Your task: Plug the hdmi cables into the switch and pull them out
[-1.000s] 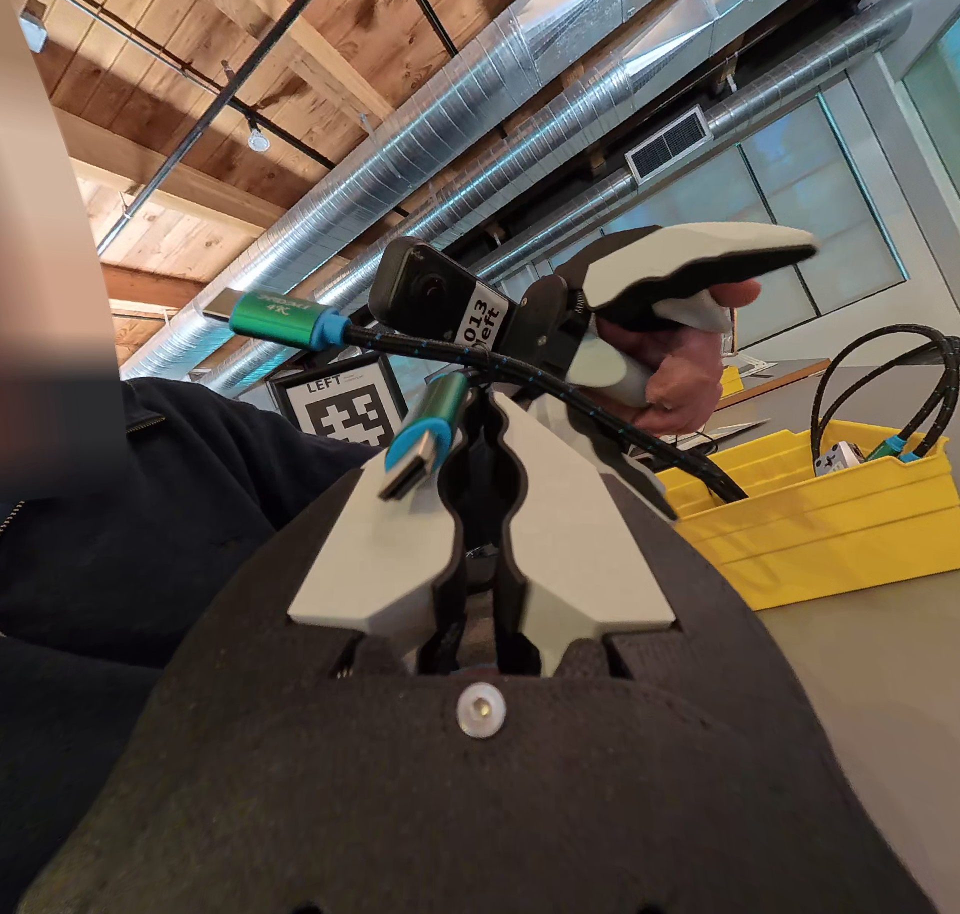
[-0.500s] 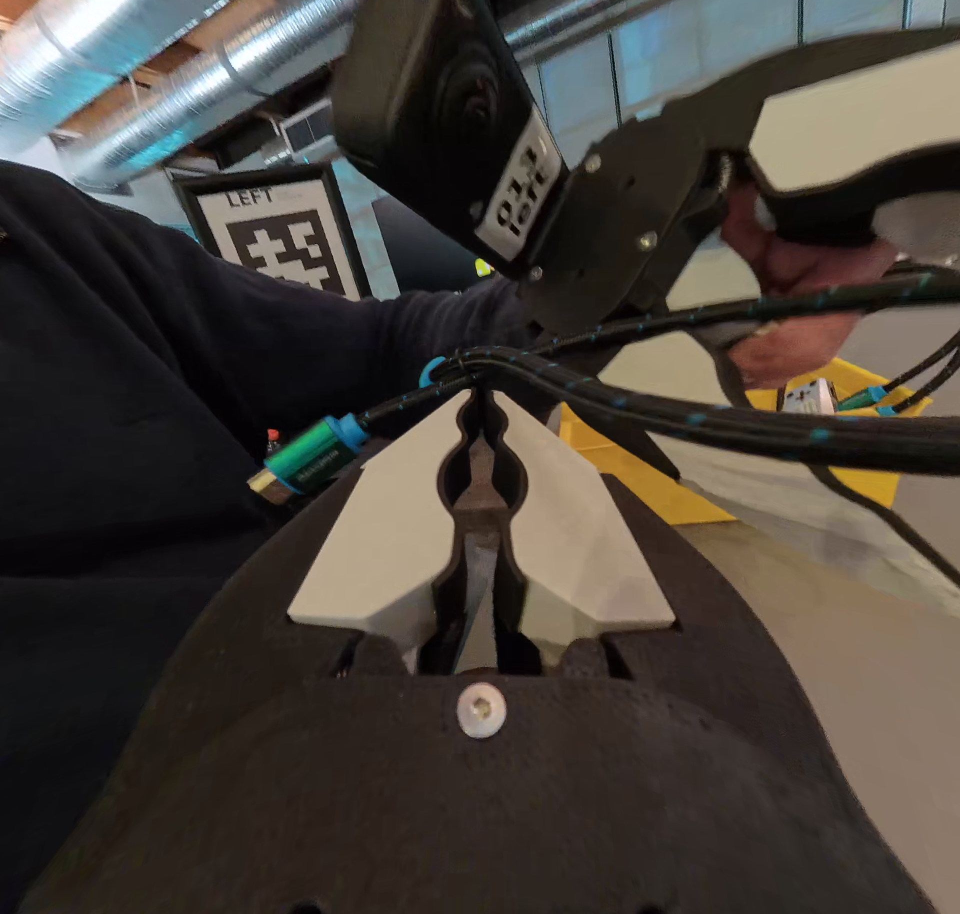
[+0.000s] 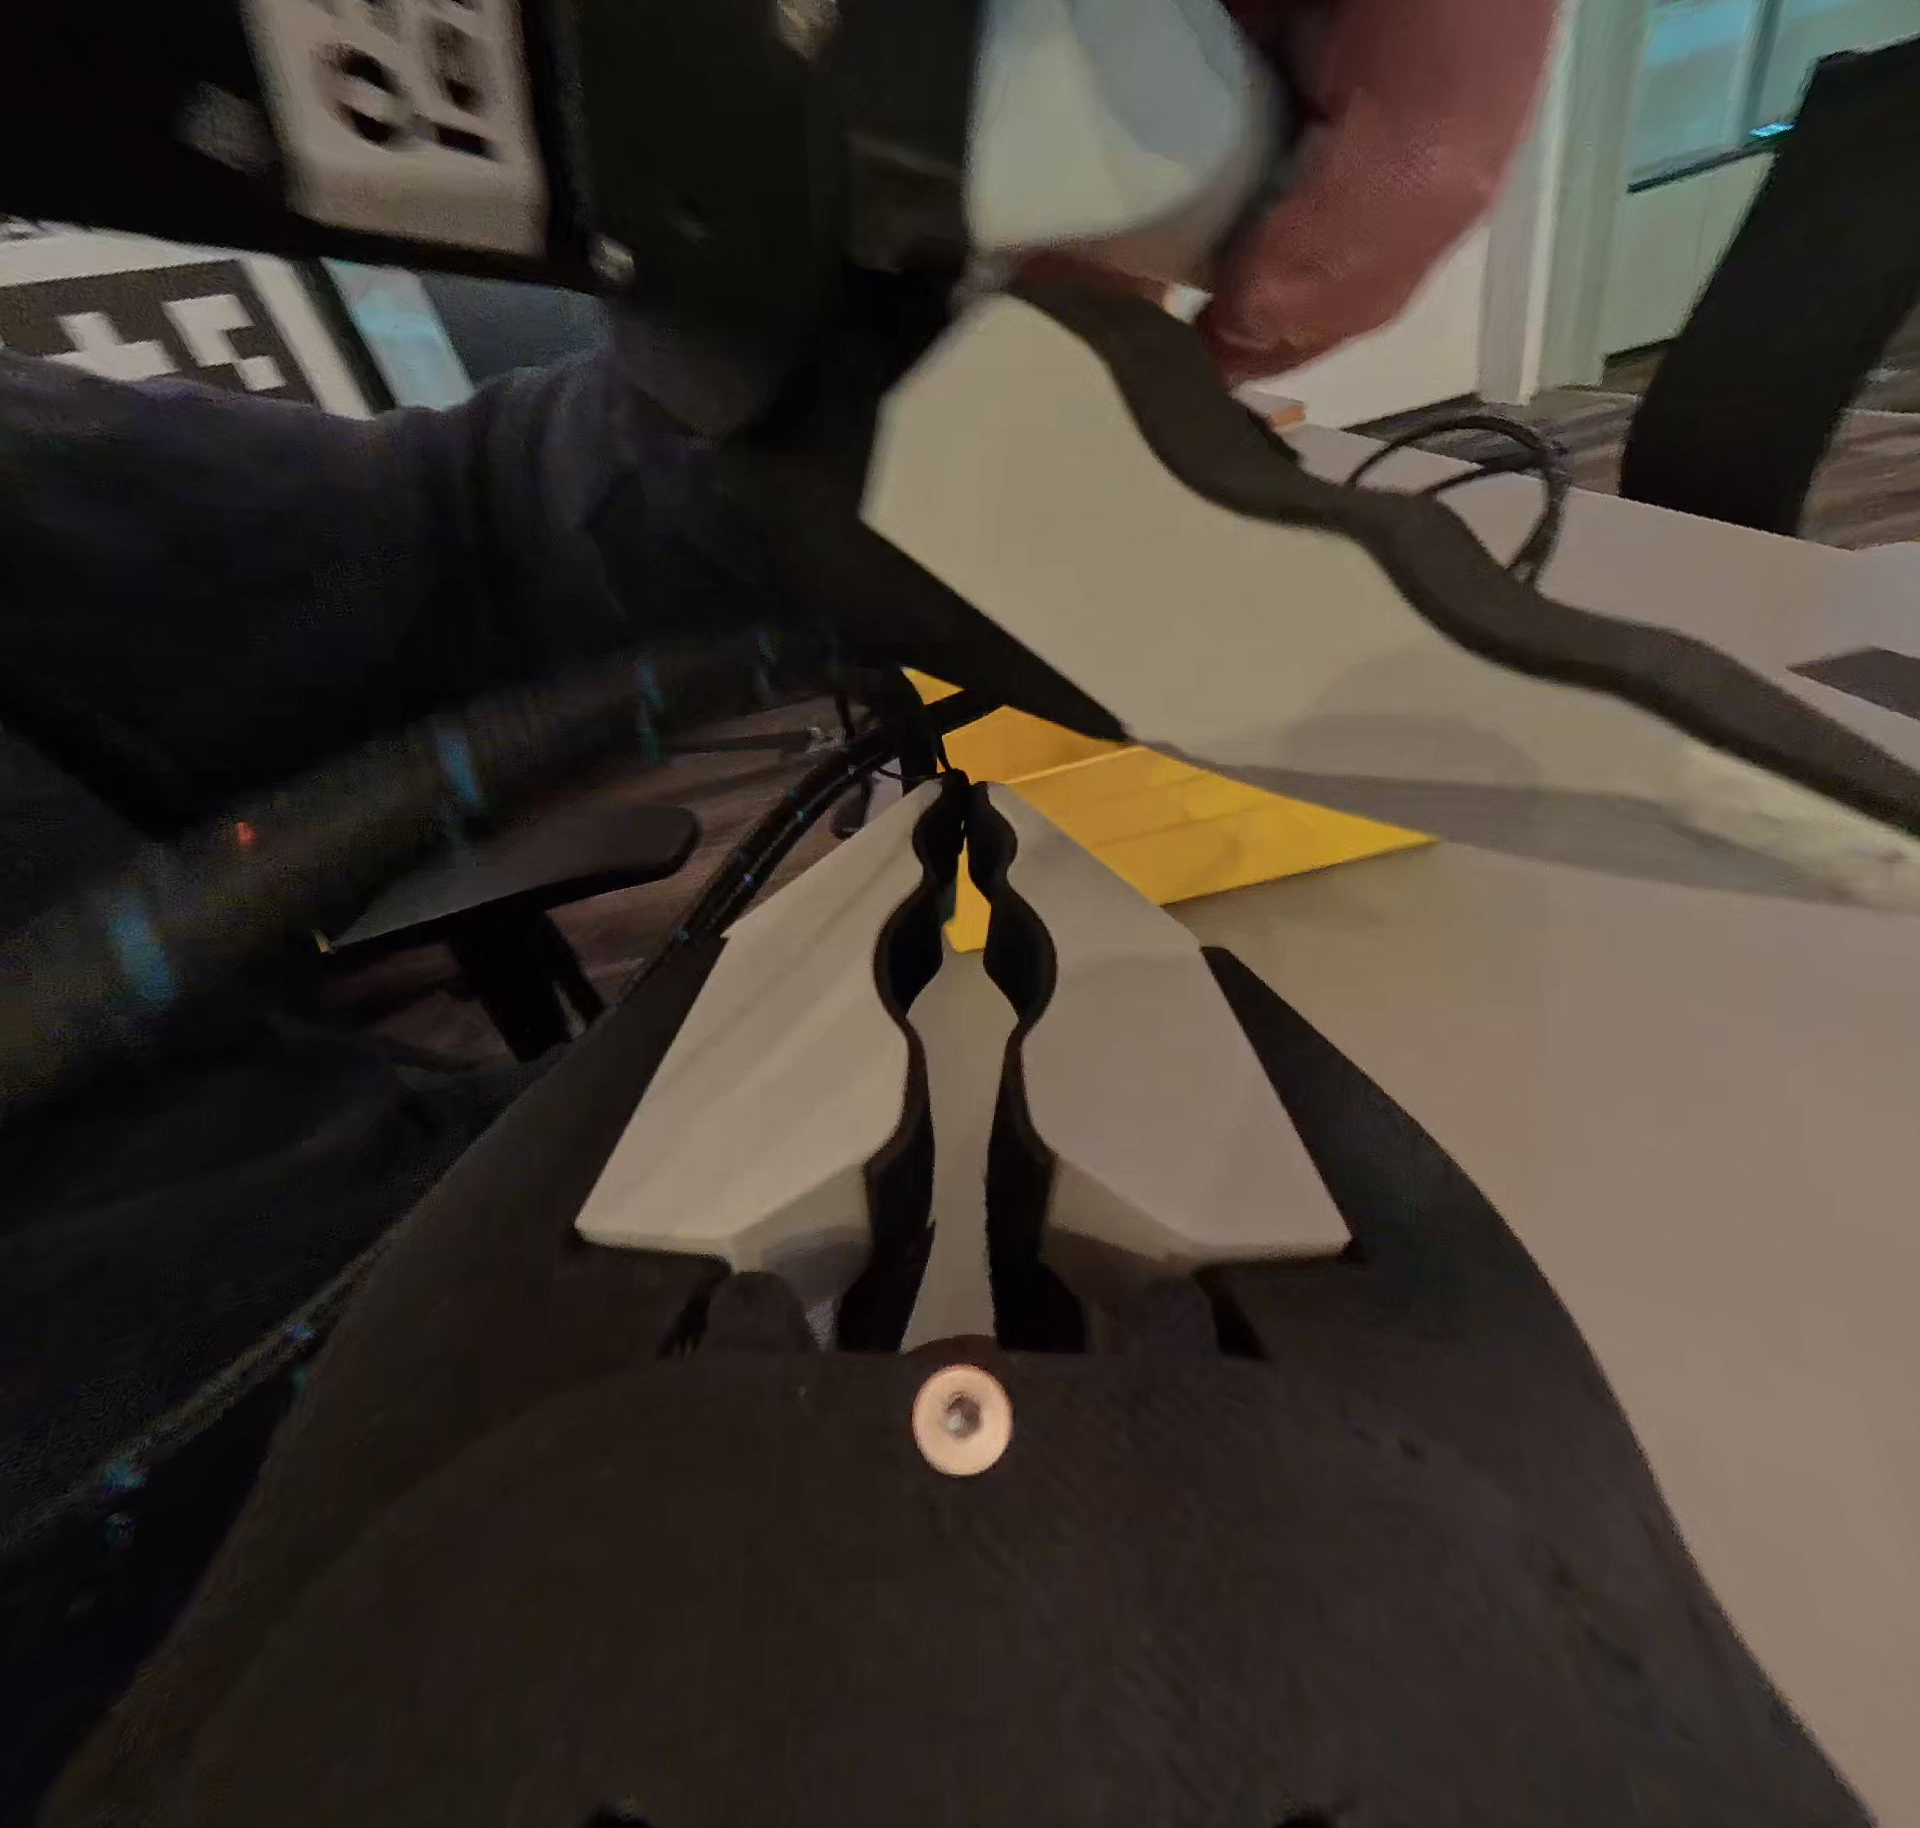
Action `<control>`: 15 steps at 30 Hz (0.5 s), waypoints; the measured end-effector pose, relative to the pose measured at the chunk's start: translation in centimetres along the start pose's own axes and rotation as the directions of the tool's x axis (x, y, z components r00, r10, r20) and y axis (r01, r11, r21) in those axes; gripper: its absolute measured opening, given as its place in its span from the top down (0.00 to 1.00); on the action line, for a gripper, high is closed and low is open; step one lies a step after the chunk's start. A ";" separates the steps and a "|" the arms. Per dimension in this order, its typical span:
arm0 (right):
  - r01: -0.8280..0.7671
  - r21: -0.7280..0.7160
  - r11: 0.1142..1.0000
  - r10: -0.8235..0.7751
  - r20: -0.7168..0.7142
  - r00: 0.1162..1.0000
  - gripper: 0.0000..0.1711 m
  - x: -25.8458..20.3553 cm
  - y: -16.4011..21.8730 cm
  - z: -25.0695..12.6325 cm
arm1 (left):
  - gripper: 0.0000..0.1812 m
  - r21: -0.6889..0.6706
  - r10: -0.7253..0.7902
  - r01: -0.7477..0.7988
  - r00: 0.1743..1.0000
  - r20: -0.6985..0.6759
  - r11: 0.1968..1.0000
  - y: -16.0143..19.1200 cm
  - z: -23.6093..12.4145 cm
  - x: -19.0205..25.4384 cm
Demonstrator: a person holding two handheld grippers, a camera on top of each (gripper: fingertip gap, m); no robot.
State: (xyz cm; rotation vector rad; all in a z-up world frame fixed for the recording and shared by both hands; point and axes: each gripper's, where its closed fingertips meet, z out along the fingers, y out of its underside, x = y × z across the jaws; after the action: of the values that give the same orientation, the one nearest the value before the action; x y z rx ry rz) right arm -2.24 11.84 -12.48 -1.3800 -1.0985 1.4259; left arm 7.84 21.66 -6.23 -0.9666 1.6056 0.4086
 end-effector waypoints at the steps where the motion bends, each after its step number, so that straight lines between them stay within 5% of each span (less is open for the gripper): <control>1: 0.002 -0.012 1.000 -0.002 -0.034 0.999 1.00 0.6 0.2 -0.1 | 0.55 0.001 0.004 -0.004 1.000 0.010 1.000 -0.5 0.0 -0.3; 15: 0.016 0.012 1.000 -0.013 -0.227 0.974 1.00 4.1 0.1 -2.0 | 0.52 -0.038 -0.281 0.279 0.948 -0.149 0.960 -4.5 -1.5 1.3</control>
State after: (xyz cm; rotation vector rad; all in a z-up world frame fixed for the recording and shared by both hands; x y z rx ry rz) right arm -0.38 15.89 -13.65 -1.4809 -0.9469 1.2276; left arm 10.31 17.48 -5.98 -1.2446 1.5725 0.1543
